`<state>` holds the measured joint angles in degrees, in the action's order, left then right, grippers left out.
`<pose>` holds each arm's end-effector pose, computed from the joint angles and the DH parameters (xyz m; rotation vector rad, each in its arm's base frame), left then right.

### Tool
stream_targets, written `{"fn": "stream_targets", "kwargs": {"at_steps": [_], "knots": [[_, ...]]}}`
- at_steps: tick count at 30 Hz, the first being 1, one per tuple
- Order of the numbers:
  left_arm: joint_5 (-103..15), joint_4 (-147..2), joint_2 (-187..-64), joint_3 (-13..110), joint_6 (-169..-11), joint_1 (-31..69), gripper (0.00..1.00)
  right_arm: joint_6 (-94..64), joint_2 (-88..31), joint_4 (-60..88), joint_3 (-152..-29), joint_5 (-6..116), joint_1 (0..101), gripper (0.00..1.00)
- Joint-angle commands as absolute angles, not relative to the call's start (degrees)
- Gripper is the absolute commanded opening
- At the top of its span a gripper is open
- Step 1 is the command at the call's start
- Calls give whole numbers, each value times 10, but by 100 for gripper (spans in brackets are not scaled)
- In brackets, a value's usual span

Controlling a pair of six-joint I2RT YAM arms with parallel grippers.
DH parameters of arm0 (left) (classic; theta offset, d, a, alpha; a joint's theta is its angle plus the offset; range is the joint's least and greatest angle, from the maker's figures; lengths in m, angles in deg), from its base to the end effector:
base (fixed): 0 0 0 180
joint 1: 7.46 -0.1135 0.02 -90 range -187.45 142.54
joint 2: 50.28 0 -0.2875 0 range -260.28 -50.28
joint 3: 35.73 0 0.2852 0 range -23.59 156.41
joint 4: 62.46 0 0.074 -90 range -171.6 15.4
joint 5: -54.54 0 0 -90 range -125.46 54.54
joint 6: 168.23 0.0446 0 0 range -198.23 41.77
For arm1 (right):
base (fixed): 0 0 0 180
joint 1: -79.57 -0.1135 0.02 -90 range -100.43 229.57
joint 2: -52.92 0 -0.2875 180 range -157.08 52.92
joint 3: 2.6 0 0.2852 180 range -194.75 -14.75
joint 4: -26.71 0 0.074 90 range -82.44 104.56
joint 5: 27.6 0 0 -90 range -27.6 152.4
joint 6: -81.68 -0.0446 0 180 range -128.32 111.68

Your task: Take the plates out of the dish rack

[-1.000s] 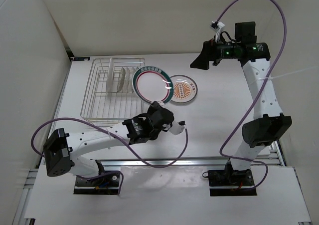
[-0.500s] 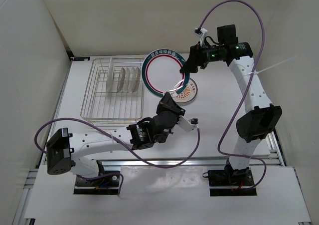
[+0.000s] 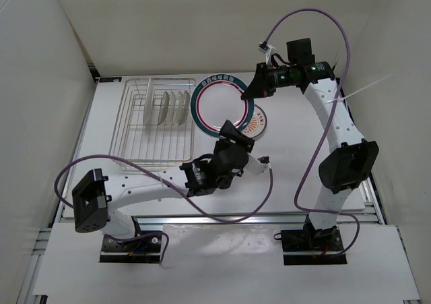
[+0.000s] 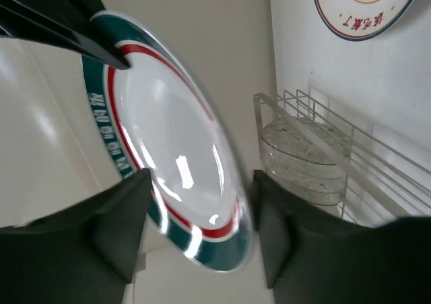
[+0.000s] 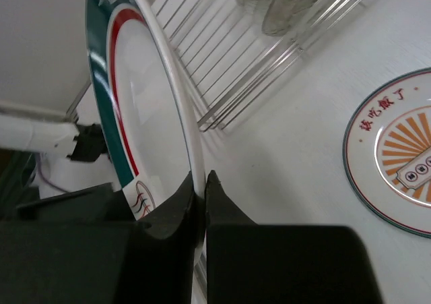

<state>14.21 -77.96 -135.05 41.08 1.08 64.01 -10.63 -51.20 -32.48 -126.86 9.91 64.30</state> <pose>0.1500 -0.3406 0.3194 1.6549 1.0142 0.9408 0.4117 0.1491 0.4268 -0.7368 2.0579 1.1918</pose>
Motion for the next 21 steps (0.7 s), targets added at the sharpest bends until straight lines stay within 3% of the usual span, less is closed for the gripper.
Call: {"fn": "stream_targets", "kwargs": {"at_steps": [1, 2, 3, 5, 10, 14, 16, 21], "knots": [[137, -876, -1353, 511, -65, 618, 75, -136, -482, -245, -1251, 215, 637, 0], [128, -944, -1358, 563, -134, 612, 77, -146, -482, -223, -1250, 257, 651, 0], [121, -1047, -1363, 582, -161, 594, 90, -158, -482, -210, -1244, 334, 660, 0], [95, -1117, -1363, 614, -219, 567, 100, -158, -489, -189, -1239, 394, 684, 0], [66, -1132, -1308, 600, -234, 418, 100, -144, -561, -182, -1266, 440, 724, 0], [23, -1182, -1318, 656, -278, 290, 100, -120, -620, -177, -1266, 470, 730, 0], [-23, -1228, -1348, 725, -347, 218, 100, -115, -636, -177, -1266, 475, 730, 0], [-150, -1235, -1348, 751, -458, 107, 100, -115, -671, -177, -1272, 470, 730, 0]]}}
